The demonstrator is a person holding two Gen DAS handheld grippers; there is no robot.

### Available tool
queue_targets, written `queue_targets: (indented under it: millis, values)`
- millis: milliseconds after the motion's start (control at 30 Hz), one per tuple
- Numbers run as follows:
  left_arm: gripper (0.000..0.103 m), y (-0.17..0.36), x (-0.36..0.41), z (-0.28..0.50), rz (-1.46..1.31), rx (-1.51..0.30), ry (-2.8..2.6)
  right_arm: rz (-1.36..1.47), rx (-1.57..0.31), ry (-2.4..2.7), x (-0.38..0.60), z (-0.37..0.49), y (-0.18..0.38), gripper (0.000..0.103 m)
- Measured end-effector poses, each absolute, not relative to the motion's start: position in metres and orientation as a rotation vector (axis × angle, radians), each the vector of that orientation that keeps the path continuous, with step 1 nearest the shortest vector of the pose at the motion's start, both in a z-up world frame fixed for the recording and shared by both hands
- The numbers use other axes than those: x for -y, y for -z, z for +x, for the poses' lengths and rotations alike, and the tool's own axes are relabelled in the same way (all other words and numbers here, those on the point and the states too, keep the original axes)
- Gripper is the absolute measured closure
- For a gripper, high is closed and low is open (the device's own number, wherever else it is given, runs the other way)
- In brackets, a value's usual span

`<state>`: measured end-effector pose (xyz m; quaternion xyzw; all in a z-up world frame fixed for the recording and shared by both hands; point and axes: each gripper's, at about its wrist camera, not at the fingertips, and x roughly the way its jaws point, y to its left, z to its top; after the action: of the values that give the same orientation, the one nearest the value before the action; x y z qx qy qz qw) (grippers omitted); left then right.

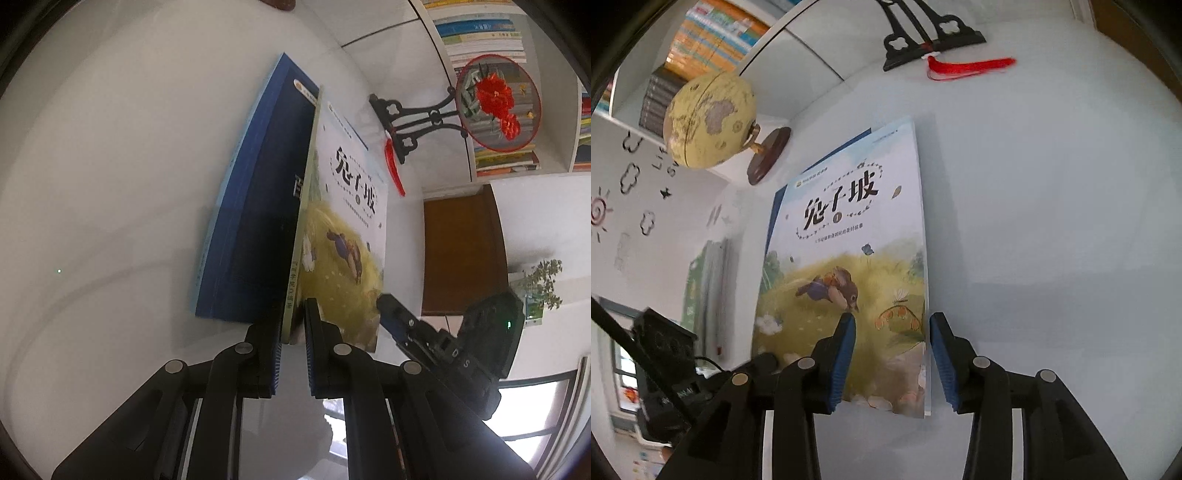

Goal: Organize books

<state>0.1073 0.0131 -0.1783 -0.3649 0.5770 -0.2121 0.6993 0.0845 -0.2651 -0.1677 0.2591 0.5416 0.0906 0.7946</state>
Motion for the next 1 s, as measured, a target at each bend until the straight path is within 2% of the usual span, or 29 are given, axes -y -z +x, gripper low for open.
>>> queue_targets:
  millis: [67, 133, 333, 433, 600, 733, 800, 900, 1000]
  values:
    - [0.095, 0.176, -0.015, 0.108, -0.833, -1.268, 0.478, 0.58, -1.141, -0.187, 0.27, 0.082, 0.164, 0.076]
    - [0.095, 0.171, -0.013, 0.107, -0.806, -1.261, 0.489, 0.62, -1.109, -0.219, 0.276, 0.079, 0.158, 0.08]
    - [0.095, 0.158, -0.003, 0.109, -0.695, -1.252, 0.483, 0.787, -1.061, -0.374, 0.286, 0.076, 0.152, 0.08]
    - [0.096, 0.163, -0.004, 0.112, -0.716, -1.266, 0.48, 0.94, -1.073, -0.421, 0.295, 0.08, 0.169, 0.08]
    - [0.095, 0.163, 0.005, 0.114, -0.7, -1.272, 0.5, 1.001, -1.15, -0.414, 0.29, 0.081, 0.196, 0.08]
    - [0.095, 0.16, 0.004, 0.119, -0.714, -1.252, 0.495, 0.929, -1.131, -0.374, 0.281, 0.08, 0.188, 0.08]
    - [0.095, 0.157, 0.002, 0.12, -0.716, -1.227, 0.486, 0.824, -1.118, -0.35, 0.272, 0.082, 0.177, 0.089]
    - [0.095, 0.153, -0.004, 0.121, -0.826, -1.204, 0.523, 0.692, -1.102, -0.344, 0.261, 0.083, 0.161, 0.089]
    - [0.095, 0.147, -0.008, 0.125, -0.885, -1.193, 0.536, 0.733, -1.158, -0.351, 0.265, 0.082, 0.169, 0.086]
